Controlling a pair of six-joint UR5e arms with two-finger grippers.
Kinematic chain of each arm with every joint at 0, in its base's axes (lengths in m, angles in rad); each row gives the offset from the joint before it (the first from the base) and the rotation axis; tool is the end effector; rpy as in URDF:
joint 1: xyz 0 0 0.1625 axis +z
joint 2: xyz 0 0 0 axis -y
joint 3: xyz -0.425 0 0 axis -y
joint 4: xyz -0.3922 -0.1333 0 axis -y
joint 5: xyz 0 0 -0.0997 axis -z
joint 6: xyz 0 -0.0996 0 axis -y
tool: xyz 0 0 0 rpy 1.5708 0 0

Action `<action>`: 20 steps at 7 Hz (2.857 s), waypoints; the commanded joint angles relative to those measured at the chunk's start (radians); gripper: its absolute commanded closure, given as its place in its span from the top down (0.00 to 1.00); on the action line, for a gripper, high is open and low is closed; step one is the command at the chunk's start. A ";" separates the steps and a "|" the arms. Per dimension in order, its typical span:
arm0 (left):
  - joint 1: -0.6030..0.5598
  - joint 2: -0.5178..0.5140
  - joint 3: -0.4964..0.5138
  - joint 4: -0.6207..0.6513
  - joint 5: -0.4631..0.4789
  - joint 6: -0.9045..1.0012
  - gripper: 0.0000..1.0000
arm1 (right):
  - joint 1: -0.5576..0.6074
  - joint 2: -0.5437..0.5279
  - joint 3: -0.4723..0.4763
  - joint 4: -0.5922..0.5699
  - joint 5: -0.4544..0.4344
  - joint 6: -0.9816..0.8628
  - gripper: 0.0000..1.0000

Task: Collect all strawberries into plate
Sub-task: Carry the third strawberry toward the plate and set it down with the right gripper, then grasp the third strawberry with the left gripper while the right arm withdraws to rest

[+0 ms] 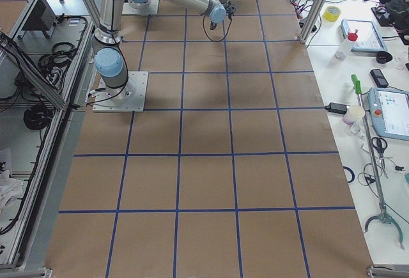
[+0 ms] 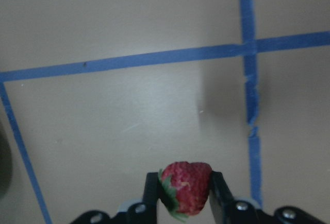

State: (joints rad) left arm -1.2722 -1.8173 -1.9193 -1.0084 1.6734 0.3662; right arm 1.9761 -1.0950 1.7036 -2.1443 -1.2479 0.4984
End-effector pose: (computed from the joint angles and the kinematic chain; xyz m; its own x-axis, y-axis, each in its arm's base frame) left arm 0.0368 -0.5379 0.2525 -0.9939 0.0718 -0.0839 0.0663 0.9955 0.0671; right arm 0.3932 -0.4981 0.2182 -0.9577 0.1196 -0.2618 0.0726 0.9805 0.1824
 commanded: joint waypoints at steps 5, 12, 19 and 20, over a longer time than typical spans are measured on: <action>-0.016 -0.007 0.002 0.010 -0.011 0.002 0.85 | -0.003 -0.176 0.033 0.033 -0.156 -0.106 1.00; -0.522 -0.086 0.016 0.126 -0.171 -0.600 0.82 | -0.299 -0.422 -0.220 0.522 -0.341 -0.431 1.00; -0.635 -0.169 -0.014 0.175 -0.113 -0.682 0.74 | -0.304 -0.421 -0.246 0.507 -0.338 -0.477 1.00; -0.635 -0.168 -0.014 0.174 -0.110 -0.681 0.59 | -0.304 -0.422 -0.245 0.504 -0.340 -0.478 1.00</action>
State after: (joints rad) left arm -1.9041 -1.9856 -1.9305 -0.8334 1.5535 -0.3164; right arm 1.6721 -1.5165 1.4567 -1.6362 -1.5864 0.0223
